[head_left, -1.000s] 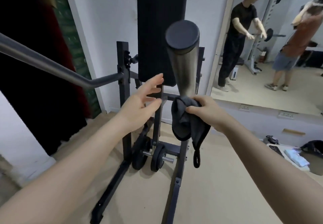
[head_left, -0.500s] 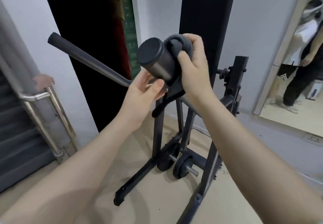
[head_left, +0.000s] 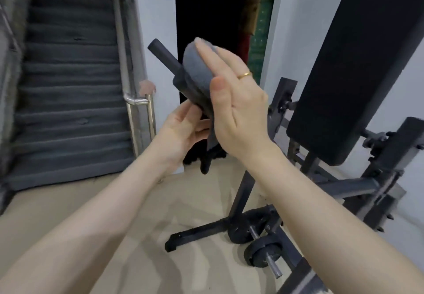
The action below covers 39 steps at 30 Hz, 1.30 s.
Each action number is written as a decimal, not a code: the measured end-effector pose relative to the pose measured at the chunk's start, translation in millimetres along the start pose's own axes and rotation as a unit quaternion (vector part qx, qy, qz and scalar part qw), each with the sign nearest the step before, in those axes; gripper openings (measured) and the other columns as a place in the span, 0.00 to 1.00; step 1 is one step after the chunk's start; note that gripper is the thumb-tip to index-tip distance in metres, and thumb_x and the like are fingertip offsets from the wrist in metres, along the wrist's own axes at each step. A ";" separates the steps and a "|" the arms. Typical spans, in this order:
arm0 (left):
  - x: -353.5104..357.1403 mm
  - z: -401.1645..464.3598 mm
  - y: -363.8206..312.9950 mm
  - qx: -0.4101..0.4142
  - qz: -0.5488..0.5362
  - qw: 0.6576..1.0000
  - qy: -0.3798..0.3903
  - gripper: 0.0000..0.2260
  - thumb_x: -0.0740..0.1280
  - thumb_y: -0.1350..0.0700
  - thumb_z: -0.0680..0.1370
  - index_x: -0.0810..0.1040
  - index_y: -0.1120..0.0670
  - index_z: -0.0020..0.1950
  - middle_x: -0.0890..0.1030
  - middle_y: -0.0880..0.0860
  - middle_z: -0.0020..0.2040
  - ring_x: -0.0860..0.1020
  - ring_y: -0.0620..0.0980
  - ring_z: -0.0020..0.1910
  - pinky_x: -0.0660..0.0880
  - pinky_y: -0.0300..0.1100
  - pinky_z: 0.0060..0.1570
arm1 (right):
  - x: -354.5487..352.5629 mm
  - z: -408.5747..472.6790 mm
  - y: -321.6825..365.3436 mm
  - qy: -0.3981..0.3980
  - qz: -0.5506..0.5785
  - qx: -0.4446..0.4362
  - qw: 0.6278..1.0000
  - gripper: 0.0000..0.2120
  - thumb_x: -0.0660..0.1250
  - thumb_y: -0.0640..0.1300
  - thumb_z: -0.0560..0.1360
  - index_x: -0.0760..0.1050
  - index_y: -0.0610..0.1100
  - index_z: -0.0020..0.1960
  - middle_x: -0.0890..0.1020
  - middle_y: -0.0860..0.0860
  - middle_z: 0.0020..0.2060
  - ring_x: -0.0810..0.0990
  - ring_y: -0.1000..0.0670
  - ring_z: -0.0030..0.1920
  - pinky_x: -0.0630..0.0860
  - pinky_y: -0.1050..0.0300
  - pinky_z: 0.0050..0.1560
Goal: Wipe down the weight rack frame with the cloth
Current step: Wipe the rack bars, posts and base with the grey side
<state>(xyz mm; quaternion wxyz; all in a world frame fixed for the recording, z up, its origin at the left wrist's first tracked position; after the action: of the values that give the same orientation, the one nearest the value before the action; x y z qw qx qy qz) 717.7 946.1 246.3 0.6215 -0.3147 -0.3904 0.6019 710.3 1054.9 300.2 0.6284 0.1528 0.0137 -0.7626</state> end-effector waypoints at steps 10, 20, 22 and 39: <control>17.7 -16.9 -10.4 -0.024 0.019 0.997 -0.067 0.18 0.52 0.50 0.84 0.66 0.53 0.71 0.75 0.54 0.66 0.77 0.51 0.61 0.76 0.43 0.55 | -7.6 -28.4 -21.0 -0.013 -0.033 -0.082 0.996 0.19 0.62 0.46 0.75 0.75 0.44 0.64 0.75 0.38 0.63 0.80 0.42 0.56 0.79 0.48 0.49; 26.5 -31.2 -9.8 -0.029 -0.026 0.998 -0.042 0.20 0.51 0.50 0.83 0.61 0.52 0.74 0.70 0.53 0.70 0.73 0.53 0.66 0.73 0.47 0.61 | -18.4 -70.5 -44.5 0.043 -0.134 -0.029 0.990 0.25 0.46 0.59 0.81 0.60 0.46 0.72 0.71 0.38 0.67 0.72 0.41 0.63 0.72 0.46 0.58; 29.6 -32.7 -7.2 -0.033 -0.045 0.998 -0.034 0.20 0.50 0.50 0.83 0.59 0.51 0.75 0.69 0.51 0.71 0.71 0.52 0.68 0.70 0.47 0.65 | -17.2 -76.0 -39.3 0.045 -0.150 0.005 0.988 0.26 0.43 0.59 0.81 0.59 0.45 0.72 0.71 0.36 0.67 0.71 0.39 0.63 0.70 0.43 0.58; 42.2 -54.4 34.8 -0.131 -0.012 0.989 -0.065 0.25 0.49 0.40 0.79 0.62 0.46 0.74 0.73 0.50 0.69 0.72 0.47 0.67 0.67 0.48 0.68 | -18.0 -54.9 -20.8 0.055 -0.097 0.174 0.978 0.28 0.44 0.55 0.77 0.60 0.48 0.75 0.73 0.43 0.66 0.72 0.42 0.63 0.66 0.45 0.61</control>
<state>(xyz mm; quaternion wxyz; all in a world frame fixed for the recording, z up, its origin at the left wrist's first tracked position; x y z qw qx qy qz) 746.0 995.0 193.7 0.5552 -0.3493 -0.5092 0.5572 705.0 1088.1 248.8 0.5134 0.2993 -0.0705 -0.8011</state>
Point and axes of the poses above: each hand's wrist, its own z-axis towards the middle knuckle, its own x-axis out of the palm, y = z × x, the point moved 3 cm from there along z, towards the middle knuckle
